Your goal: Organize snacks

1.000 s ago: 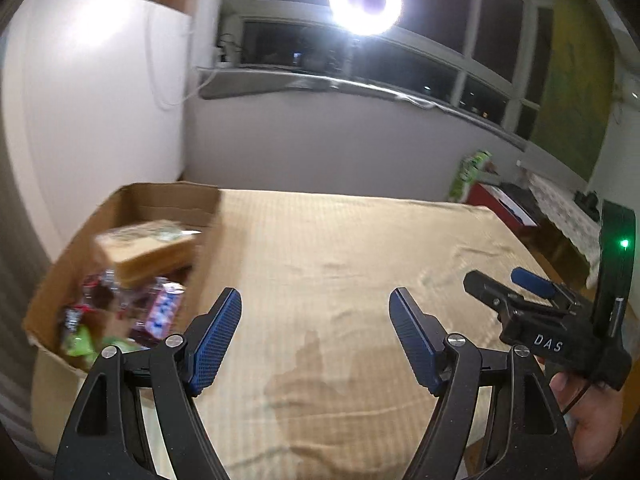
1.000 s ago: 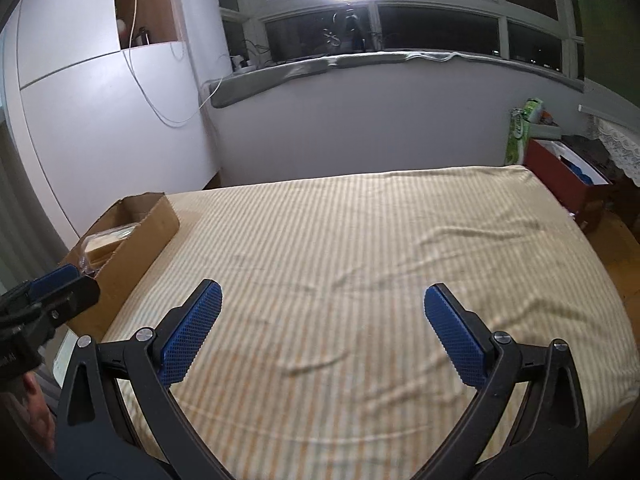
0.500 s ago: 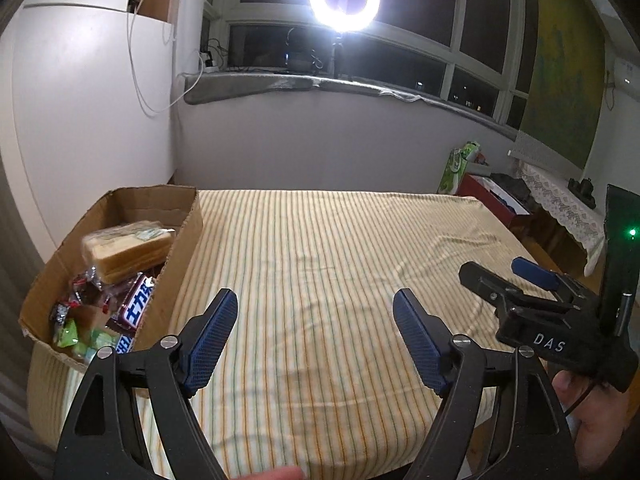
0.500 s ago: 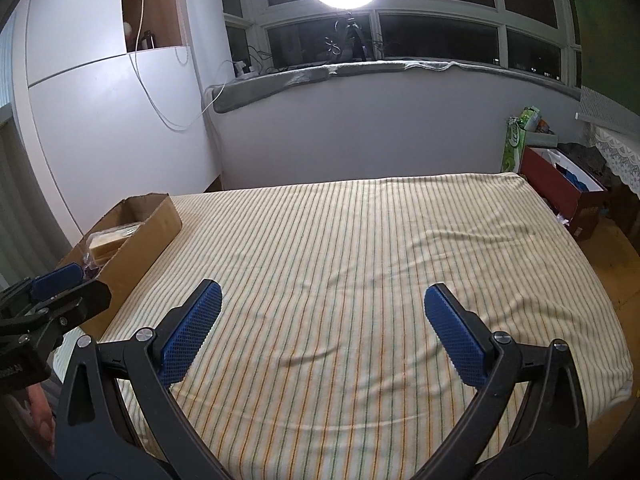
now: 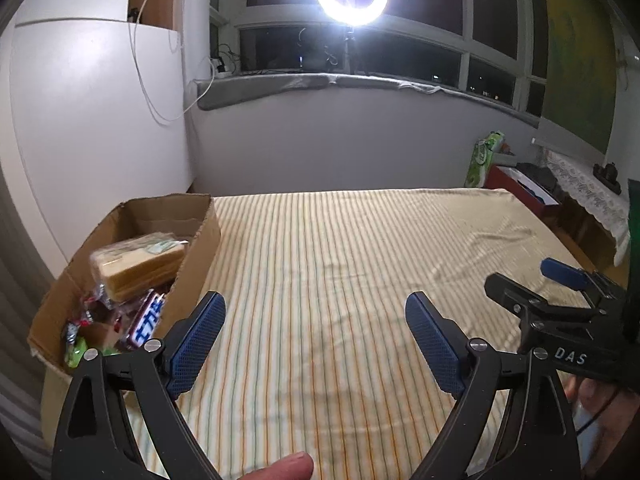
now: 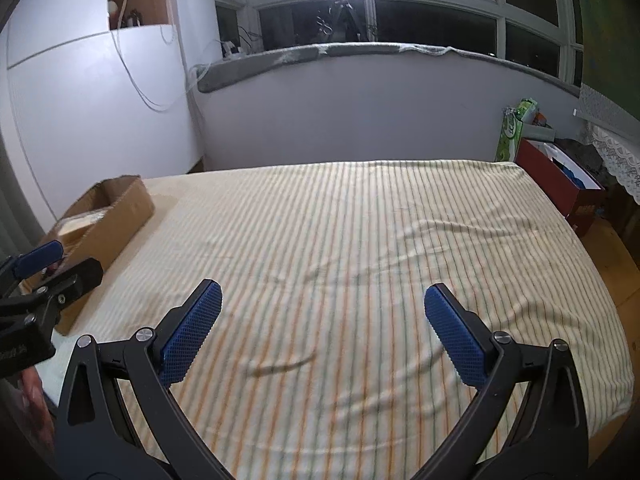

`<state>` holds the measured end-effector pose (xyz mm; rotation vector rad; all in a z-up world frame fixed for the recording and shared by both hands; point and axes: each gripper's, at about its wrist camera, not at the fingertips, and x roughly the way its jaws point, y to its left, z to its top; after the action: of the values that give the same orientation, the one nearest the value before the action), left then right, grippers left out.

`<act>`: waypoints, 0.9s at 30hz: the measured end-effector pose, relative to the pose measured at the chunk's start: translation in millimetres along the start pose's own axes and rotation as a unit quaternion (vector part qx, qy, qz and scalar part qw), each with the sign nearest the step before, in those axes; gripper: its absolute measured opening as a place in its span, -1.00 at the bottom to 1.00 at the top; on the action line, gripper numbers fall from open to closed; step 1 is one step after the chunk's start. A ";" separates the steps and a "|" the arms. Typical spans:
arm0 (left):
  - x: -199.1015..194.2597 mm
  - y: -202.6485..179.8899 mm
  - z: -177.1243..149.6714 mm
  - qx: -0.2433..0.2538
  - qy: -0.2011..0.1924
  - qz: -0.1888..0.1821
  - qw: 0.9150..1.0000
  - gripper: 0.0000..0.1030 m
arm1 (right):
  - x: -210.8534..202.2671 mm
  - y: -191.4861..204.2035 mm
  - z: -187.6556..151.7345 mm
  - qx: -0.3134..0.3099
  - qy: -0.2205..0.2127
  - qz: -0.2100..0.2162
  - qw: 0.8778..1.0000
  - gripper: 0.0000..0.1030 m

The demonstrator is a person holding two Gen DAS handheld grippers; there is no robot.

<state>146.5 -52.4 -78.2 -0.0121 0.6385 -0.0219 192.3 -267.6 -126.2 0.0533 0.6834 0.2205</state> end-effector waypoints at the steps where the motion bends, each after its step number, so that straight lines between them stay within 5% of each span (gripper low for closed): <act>1: 5.8 0.9 0.6 -0.003 0.004 0.003 1.000 0.78 | 1.8 -0.8 1.0 -0.001 0.001 -0.001 1.000 1.00; 5: 30.9 5.8 0.1 -0.013 0.031 0.002 0.999 0.99 | 5.9 -2.3 5.2 -0.005 -0.002 -0.007 1.000 1.00; 12: 29.8 7.8 -3.7 -0.012 0.031 -0.019 0.999 0.99 | 4.2 2.0 2.3 -0.008 0.000 -0.017 1.000 1.00; 27: -21.0 15.9 9.2 -0.011 -0.036 -0.010 0.999 0.99 | -65.4 27.4 10.4 -0.035 -0.097 -0.050 0.993 1.00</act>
<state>135.4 -35.9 -58.6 -0.0405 0.5671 -0.0329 144.5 -254.9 -74.3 -0.0271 0.4837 0.1413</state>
